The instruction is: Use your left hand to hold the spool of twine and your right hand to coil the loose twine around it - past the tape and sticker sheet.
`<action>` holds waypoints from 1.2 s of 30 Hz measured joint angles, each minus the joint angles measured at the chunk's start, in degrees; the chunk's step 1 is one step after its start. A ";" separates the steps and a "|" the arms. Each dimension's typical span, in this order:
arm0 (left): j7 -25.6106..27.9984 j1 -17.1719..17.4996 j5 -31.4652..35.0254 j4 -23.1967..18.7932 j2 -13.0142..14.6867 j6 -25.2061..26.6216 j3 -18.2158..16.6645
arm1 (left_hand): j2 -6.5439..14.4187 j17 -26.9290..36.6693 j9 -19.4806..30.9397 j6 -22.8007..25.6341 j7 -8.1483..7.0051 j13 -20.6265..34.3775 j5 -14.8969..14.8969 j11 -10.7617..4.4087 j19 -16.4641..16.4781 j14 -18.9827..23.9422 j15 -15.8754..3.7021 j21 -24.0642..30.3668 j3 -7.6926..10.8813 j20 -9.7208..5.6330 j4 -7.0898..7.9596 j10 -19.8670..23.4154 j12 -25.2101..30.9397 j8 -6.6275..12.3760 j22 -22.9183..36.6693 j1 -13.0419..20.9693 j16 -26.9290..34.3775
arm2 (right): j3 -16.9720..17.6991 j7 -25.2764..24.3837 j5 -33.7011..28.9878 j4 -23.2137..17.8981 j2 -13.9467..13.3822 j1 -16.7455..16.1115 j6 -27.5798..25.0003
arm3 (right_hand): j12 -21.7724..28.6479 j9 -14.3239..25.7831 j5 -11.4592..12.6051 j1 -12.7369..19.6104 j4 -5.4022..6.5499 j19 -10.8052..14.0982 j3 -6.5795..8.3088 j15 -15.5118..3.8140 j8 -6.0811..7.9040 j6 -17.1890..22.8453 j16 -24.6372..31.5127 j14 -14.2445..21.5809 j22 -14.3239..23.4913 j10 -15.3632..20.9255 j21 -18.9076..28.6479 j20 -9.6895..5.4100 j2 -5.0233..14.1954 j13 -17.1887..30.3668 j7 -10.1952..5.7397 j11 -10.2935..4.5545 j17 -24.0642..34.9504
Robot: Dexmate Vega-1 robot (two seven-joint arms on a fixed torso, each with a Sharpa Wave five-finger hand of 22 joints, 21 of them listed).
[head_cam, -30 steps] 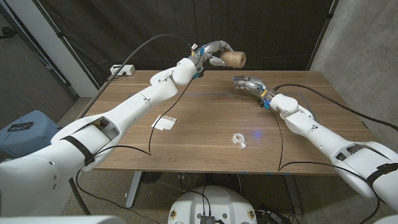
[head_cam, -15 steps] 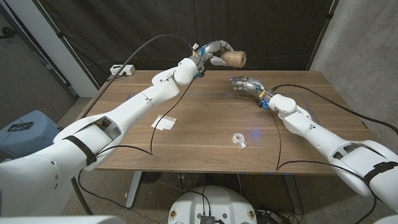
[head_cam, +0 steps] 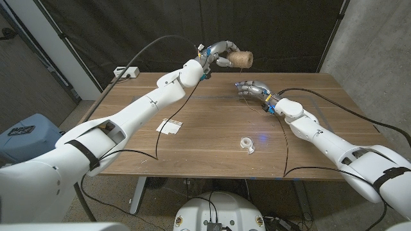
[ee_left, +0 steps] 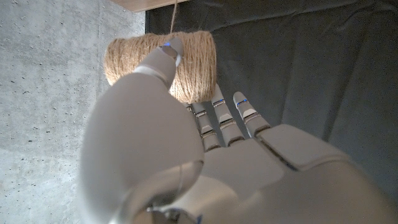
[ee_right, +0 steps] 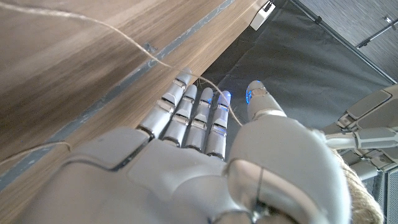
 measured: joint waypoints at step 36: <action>1.80 0.19 -0.52 -1.20 -0.51 5.57 -0.18 | 0.00 0.26 0.00 0.00 0.00 0.00 0.42 -0.01 -0.41 0.36 0.26 0.00 0.00 0.41 0.00 0.01 0.19 0.00 0.27 0.00 0.79 | -1.17 -5.29 -3.23 -8.43 -1.03 -3.06 -4.70 | 0.64 -0.16 0.00 4.58 0.29 6.13 -2.33 -0.17 1.05 7.43 3.26 5.72 -0.01 6.74 1.22 -1.02 0.85 -0.73 -1.33 -1.81 1.11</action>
